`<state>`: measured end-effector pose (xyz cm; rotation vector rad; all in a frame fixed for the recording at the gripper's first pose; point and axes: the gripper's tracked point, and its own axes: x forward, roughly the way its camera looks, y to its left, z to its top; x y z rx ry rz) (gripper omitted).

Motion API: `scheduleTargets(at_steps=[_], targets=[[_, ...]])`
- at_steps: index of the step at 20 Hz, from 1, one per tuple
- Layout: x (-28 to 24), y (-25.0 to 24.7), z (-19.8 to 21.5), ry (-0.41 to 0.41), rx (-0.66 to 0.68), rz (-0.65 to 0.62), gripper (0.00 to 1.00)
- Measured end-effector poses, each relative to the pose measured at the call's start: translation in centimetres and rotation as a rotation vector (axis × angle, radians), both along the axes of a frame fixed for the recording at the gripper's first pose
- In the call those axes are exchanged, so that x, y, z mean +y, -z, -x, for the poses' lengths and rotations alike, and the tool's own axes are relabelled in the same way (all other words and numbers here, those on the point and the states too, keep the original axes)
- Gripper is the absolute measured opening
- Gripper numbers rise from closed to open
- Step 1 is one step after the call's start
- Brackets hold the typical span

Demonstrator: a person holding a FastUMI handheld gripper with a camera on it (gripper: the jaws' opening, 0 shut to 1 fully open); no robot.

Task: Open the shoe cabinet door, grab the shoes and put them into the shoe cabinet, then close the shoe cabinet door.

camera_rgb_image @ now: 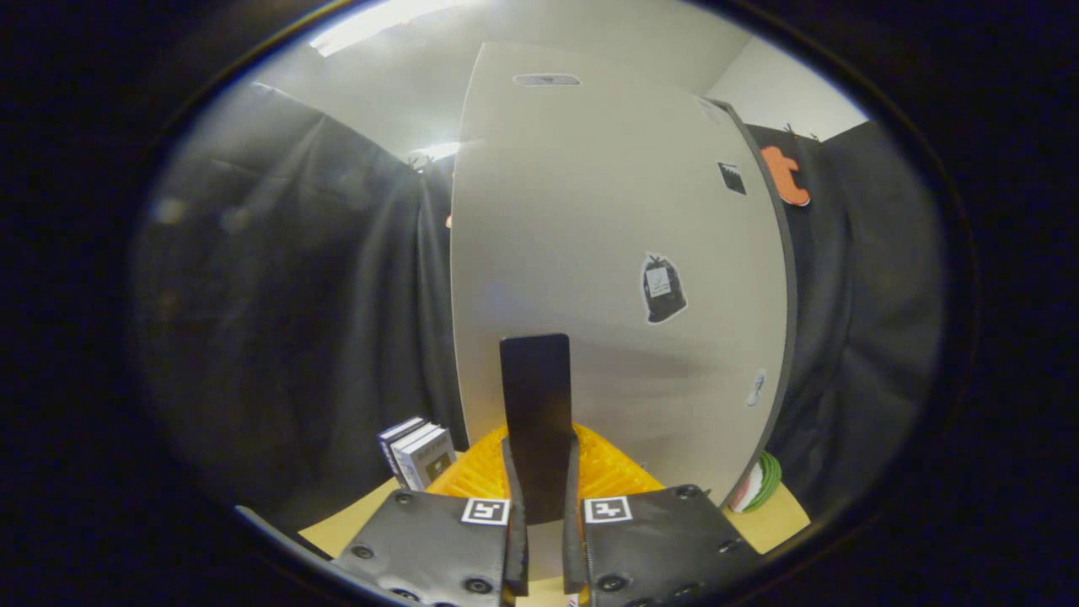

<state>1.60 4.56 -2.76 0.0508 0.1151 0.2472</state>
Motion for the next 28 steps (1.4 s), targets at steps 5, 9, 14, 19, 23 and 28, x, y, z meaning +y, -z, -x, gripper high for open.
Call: scheduleTargets(at_steps=[5, 9, 14, 19, 23, 28], targets=[[-4.0, -0.3, 3.1, -0.044, 0.005, 0.010, 0.18], [-7.9, -0.7, 5.5, -0.029, 0.005, 0.022, 0.17], [-12.9, -0.9, 7.2, 0.049, 0.012, 0.051, 0.17], [-17.8, -0.8, 7.9, 0.112, 0.016, 0.060, 0.12], [-22.4, -0.9, 7.6, 0.221, 0.013, 0.076, 0.04], [-25.7, -0.7, 7.3, 0.243, 0.028, 0.034, 0.02]])
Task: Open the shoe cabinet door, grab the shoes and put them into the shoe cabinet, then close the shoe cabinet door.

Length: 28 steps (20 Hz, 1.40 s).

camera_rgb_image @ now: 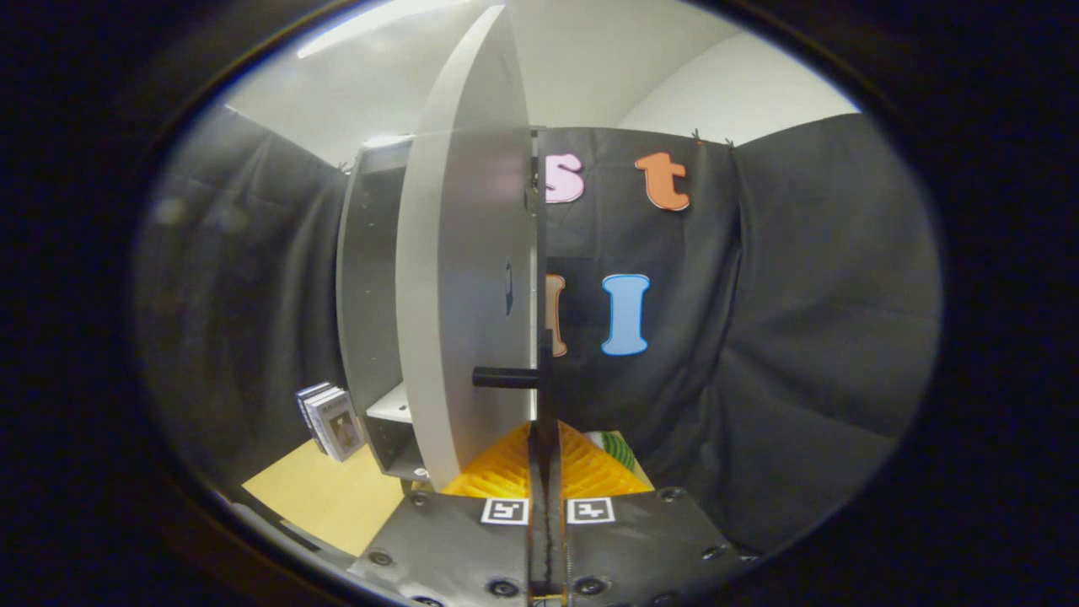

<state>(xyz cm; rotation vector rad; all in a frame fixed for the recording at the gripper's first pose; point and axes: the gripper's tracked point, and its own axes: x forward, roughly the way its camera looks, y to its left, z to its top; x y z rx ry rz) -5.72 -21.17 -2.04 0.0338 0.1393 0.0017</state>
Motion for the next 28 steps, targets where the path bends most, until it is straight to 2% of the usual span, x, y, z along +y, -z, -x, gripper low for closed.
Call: scheduleTargets(at_steps=[4, 11, 19, 24, 28], targets=[[-1.9, 0.2, -0.2, -0.022, 0.010, -0.030, 0.02], [-2.7, 1.3, 0.1, -0.113, 0.048, -0.074, 0.03], [-2.4, 1.0, 5.5, -0.018, 0.023, 0.007, 0.02], [3.2, 2.1, 8.6, -0.031, 0.028, 0.057, 0.02], [9.3, 4.8, 8.5, -0.054, 0.073, 0.053, 0.03]])
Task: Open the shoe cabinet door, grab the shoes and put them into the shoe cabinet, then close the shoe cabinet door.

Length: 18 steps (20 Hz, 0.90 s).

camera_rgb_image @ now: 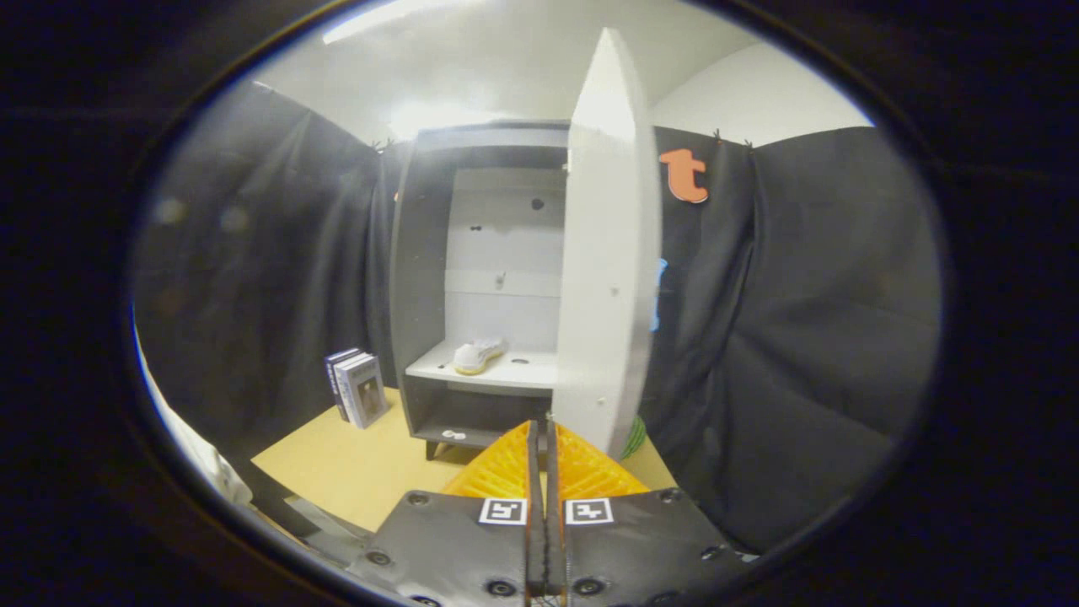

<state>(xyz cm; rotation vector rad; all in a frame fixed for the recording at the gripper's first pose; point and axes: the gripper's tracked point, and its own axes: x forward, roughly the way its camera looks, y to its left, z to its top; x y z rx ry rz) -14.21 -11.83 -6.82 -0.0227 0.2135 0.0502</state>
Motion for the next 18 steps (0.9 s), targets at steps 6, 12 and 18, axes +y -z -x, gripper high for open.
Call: scheduleTargets(at_steps=[6, 12, 18], targets=[[8.9, 5.0, -1.6, -0.023, 0.058, -0.086, 0.22], [15.3, 14.5, -3.4, -0.021, 0.210, -0.120, 0.29], [16.4, 27.4, -4.7, 0.056, 0.426, -0.160, 0.31]])
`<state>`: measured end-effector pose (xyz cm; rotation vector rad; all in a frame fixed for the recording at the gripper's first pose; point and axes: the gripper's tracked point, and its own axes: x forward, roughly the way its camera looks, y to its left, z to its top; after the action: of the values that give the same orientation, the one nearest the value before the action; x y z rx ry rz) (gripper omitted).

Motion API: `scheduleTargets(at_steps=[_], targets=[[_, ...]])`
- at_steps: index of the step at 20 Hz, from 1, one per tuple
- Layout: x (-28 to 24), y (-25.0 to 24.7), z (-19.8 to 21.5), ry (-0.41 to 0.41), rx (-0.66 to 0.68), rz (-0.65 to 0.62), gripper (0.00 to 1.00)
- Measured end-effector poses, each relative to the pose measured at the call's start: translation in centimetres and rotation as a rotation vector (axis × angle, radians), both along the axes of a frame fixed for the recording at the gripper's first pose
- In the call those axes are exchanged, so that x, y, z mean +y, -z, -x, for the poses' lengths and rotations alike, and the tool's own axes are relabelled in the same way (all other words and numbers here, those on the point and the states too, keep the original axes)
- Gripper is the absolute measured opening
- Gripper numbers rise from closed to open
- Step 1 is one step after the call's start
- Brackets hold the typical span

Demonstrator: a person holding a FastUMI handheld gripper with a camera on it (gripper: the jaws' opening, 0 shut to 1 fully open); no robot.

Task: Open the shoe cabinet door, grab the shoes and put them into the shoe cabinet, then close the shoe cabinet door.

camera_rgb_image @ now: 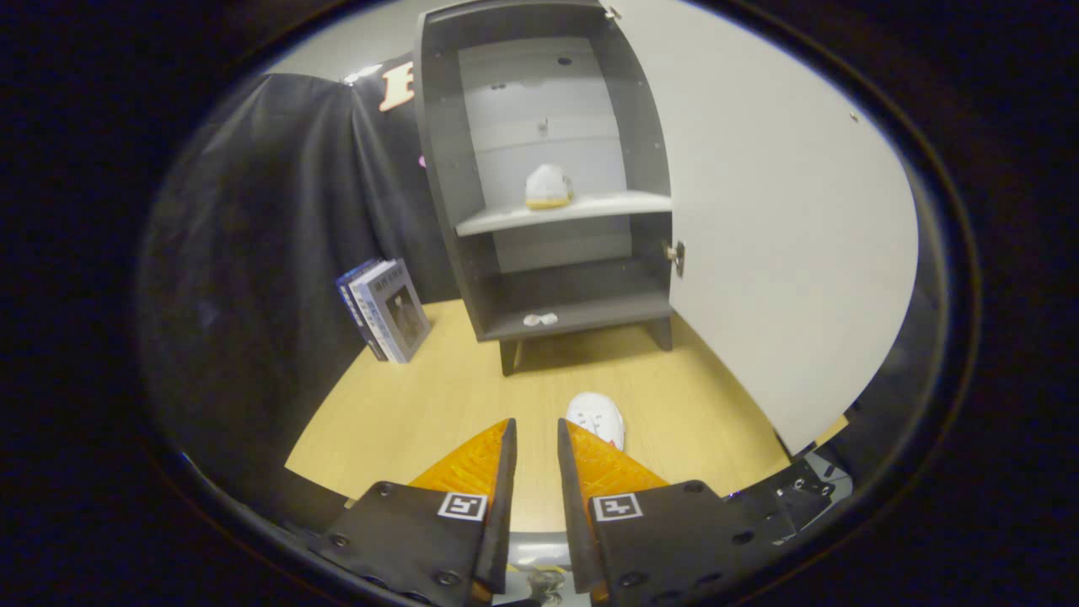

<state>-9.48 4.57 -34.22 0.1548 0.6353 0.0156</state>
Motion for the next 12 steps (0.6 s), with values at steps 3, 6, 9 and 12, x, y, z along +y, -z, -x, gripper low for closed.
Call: scheduleTargets(at_steps=[3, 6, 9, 12], targets=[[-0.2, 6.0, -0.6, 0.019, 0.100, 0.012, 0.31], [-0.8, 10.7, -0.9, 0.023, 0.176, 0.041, 0.31], [-1.1, 14.8, -1.6, 0.034, 0.235, 0.024, 0.31], [-0.7, 17.3, -2.4, 0.019, 0.267, 0.008, 0.31]])
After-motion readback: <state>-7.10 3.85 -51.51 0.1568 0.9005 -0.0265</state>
